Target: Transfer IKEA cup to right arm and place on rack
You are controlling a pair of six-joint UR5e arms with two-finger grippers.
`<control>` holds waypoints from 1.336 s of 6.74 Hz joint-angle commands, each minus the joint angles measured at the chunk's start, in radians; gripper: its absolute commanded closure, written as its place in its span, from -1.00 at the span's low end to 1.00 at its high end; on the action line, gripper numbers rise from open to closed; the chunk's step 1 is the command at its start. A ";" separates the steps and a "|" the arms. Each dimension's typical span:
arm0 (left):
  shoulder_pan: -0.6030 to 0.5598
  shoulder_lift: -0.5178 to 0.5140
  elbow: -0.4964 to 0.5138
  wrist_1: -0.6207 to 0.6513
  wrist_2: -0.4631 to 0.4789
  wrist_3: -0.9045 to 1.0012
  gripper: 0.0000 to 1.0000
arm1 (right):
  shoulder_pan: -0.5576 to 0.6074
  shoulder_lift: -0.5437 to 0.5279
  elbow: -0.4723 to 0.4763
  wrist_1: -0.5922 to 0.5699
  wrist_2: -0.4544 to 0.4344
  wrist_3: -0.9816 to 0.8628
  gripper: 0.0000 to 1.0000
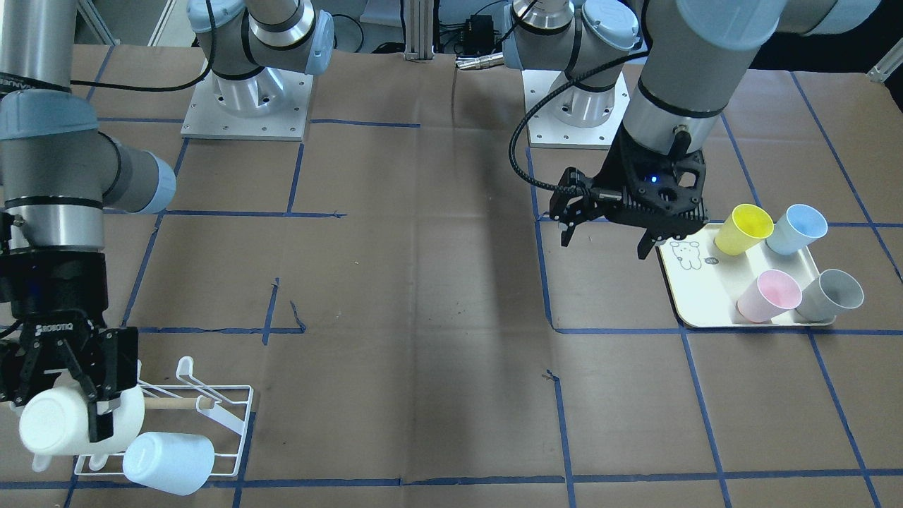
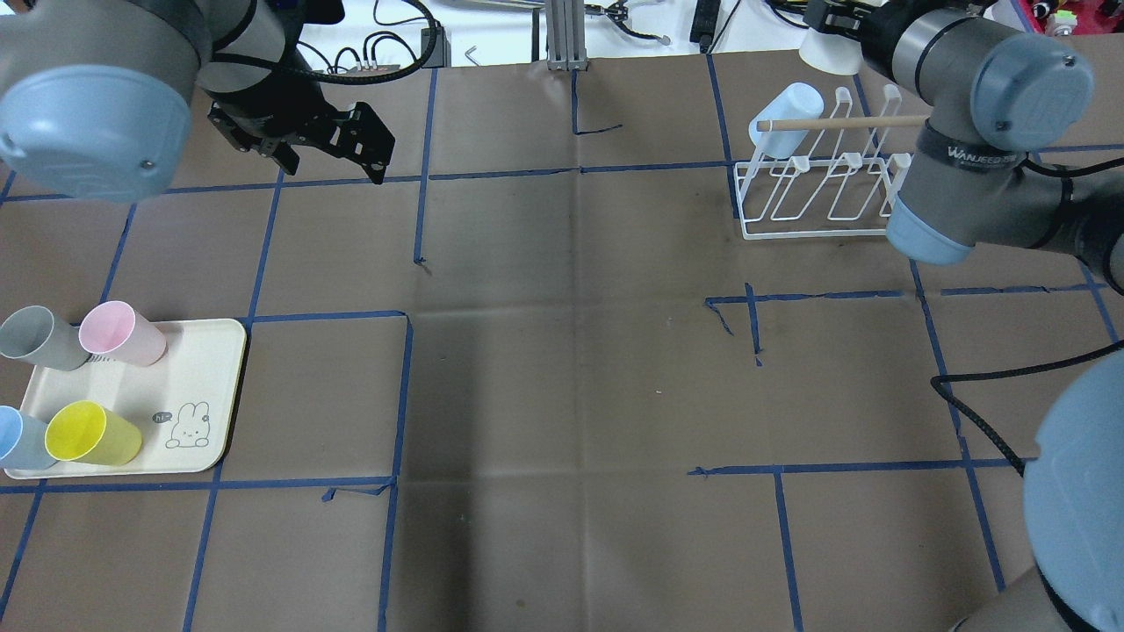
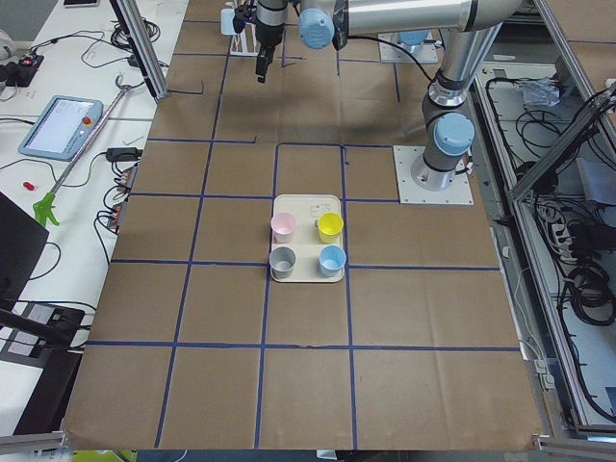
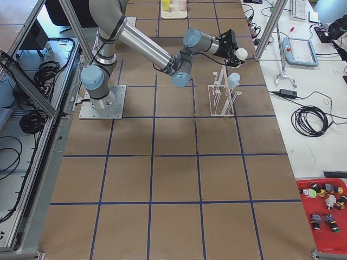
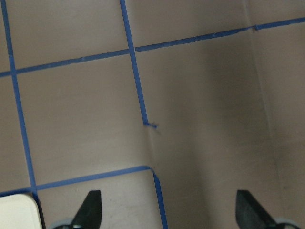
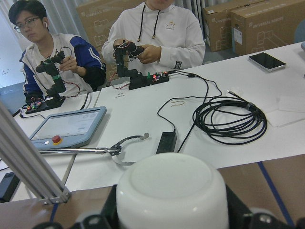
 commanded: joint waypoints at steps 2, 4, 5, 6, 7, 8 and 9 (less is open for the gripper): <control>0.013 0.016 0.028 -0.091 0.005 0.001 -0.98 | -0.084 0.124 -0.104 -0.056 0.010 -0.157 0.81; 0.034 0.021 0.009 -0.093 0.028 0.002 -0.98 | -0.090 0.177 -0.131 -0.061 0.000 -0.200 0.81; 0.055 0.053 -0.043 -0.085 0.025 -0.001 -0.98 | -0.096 0.191 -0.129 -0.079 0.000 -0.201 0.81; 0.056 0.087 -0.076 -0.076 0.025 -0.001 -0.98 | -0.102 0.200 -0.128 -0.079 -0.002 -0.211 0.81; 0.056 0.087 -0.059 -0.079 0.029 -0.002 -0.98 | -0.102 0.191 -0.090 -0.081 -0.003 -0.211 0.81; 0.051 0.082 -0.047 -0.084 0.029 -0.014 -0.98 | -0.104 0.191 -0.073 -0.102 -0.005 -0.211 0.81; 0.047 0.082 -0.047 -0.084 0.029 -0.046 -0.98 | -0.104 0.192 -0.070 -0.102 -0.005 -0.211 0.81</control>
